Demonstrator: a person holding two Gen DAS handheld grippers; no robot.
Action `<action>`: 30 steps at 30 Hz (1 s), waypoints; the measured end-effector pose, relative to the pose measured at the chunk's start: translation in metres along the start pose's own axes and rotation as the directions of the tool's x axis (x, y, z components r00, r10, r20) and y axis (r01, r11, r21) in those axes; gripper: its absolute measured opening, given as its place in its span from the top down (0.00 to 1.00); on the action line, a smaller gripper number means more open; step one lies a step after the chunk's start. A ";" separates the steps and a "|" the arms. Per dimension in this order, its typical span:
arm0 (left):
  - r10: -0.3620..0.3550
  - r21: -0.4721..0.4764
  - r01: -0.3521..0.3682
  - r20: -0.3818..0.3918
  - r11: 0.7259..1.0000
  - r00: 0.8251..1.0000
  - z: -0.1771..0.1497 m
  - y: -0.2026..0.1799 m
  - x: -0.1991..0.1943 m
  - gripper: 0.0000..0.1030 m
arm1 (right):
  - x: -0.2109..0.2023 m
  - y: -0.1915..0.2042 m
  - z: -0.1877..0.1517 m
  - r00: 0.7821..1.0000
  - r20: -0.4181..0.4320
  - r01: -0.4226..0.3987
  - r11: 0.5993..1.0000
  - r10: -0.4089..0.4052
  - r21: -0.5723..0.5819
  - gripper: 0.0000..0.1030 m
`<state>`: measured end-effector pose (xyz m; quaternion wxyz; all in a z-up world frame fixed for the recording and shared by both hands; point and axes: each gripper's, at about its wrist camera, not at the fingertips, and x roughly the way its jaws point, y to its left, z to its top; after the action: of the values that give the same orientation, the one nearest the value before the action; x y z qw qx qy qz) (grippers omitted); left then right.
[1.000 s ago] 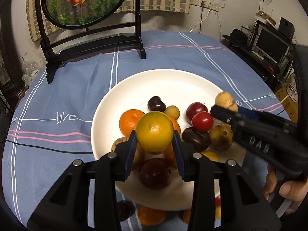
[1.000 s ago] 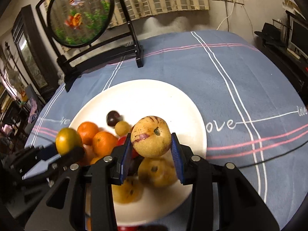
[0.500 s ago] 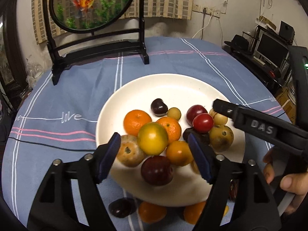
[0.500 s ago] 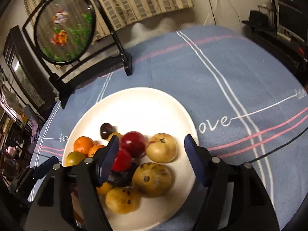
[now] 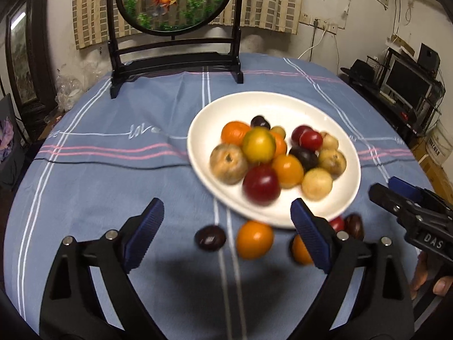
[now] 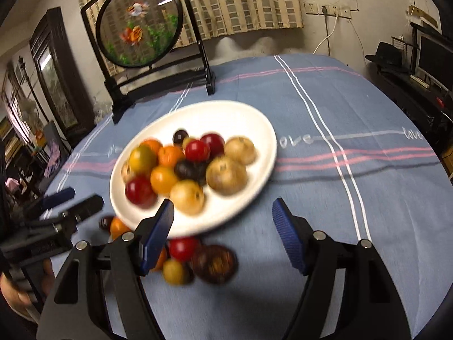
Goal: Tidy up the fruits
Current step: 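Withdraw both open tools from the plate toward the fruit cluster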
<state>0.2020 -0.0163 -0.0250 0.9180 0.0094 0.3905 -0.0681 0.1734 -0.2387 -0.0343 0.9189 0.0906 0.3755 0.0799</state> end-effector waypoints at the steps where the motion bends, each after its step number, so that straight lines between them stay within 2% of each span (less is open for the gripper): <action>1: 0.007 0.005 -0.007 0.003 1.000 1.000 -0.004 0.001 -0.003 0.08 | -0.002 -0.001 -0.005 1.000 0.000 0.001 1.000 -0.001 -0.001 0.30; 7: 0.047 0.016 -0.047 0.002 0.999 0.999 -0.028 0.006 -0.006 0.07 | -0.008 -0.012 -0.035 1.000 -0.025 -0.009 0.999 0.010 0.041 0.30; 10: 0.039 0.022 -0.038 -0.030 0.999 0.999 -0.037 0.008 -0.001 0.07 | -0.011 -0.015 -0.041 0.999 -0.033 -0.009 0.998 0.011 0.057 0.30; 15: 0.052 0.032 -0.052 -0.001 0.998 0.999 -0.044 0.010 -0.001 0.07 | -0.014 -0.016 -0.045 0.999 -0.038 -0.008 0.996 0.012 0.088 0.30; 21: 0.016 0.012 -0.016 -0.031 1.000 0.999 -0.047 0.013 0.006 0.07 | -0.010 -0.010 -0.047 0.998 -0.065 0.000 0.999 0.003 0.051 0.30; 24: 0.004 -0.006 -0.005 -0.043 1.000 0.999 -0.047 0.016 0.008 0.07 | -0.006 -0.008 -0.048 0.995 -0.090 0.046 0.998 -0.043 0.033 0.30; 30: -0.016 -0.030 0.014 -0.059 0.999 0.998 -0.047 0.019 0.011 0.07 | 0.009 0.006 -0.045 0.988 -0.143 0.043 0.998 -0.049 -0.042 0.30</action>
<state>0.1782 0.0049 -0.0666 0.9056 -0.0050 0.4184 -0.0689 0.1471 -0.2258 -0.0706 0.8926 0.0580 0.4413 0.0723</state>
